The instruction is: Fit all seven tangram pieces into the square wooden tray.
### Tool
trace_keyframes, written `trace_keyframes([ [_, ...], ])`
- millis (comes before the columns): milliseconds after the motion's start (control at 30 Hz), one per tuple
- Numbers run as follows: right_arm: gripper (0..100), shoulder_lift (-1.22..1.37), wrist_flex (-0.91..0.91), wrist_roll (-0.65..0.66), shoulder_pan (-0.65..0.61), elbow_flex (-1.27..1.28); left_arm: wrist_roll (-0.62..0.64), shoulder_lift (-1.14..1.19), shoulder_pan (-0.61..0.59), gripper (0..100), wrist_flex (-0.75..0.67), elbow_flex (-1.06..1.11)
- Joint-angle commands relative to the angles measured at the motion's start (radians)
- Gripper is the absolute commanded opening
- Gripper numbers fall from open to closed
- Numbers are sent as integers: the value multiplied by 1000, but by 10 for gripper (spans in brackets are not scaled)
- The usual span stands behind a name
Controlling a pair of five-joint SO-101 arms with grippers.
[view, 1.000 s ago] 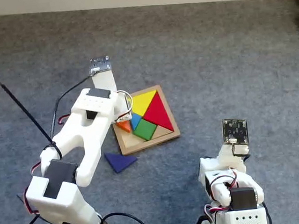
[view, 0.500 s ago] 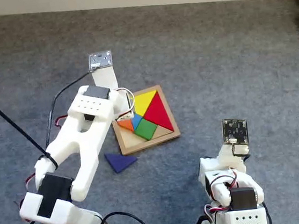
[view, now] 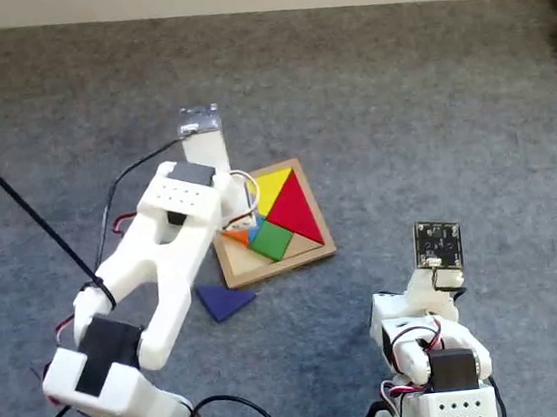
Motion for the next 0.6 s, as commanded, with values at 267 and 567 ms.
trace_keyframes([
  [267,12,-13,8,-11,10,143,-164,-2,145,161,21,21],
  [567,12,-13,8,-11,10,143,-164,134,143,161,48,-116],
])
